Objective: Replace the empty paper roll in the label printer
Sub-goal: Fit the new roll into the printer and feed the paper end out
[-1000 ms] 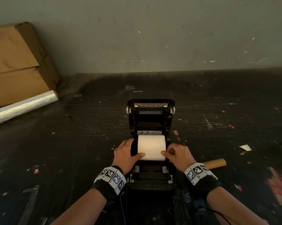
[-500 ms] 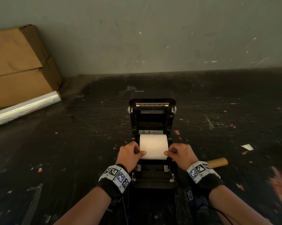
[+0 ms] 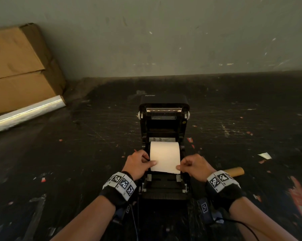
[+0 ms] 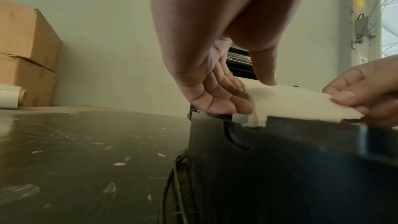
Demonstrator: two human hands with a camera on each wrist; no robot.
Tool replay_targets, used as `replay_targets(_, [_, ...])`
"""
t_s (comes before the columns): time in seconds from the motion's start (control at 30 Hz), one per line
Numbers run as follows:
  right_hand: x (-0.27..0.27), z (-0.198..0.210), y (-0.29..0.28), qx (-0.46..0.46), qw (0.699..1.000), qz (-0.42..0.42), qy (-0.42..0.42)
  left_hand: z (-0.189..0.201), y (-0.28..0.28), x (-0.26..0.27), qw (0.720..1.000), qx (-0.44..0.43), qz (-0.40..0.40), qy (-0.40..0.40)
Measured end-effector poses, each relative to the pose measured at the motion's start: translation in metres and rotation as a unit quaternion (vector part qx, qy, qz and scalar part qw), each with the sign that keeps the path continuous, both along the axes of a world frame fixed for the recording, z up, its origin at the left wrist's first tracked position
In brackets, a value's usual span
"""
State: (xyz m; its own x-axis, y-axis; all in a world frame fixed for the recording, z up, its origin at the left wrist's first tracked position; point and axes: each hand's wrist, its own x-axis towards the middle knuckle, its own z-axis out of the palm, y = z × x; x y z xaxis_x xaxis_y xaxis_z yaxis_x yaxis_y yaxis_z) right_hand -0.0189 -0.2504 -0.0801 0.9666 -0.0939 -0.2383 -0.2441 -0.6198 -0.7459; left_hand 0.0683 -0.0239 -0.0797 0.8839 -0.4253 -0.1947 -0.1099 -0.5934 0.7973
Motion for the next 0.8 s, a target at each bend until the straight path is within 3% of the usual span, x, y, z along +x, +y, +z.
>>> replay_targets(0.43, [-0.003,-0.012,0.004,-0.046,0.998,-0.007,-0.038,-0.002,0.002,-0.004,1.000,0.018,-0.023,0.005])
replay_targets(0.8, [-0.004,-0.008,0.005,-0.075,0.997,0.020,-0.020,-0.009,0.002,-0.003,1.000,0.022,-0.016,0.007])
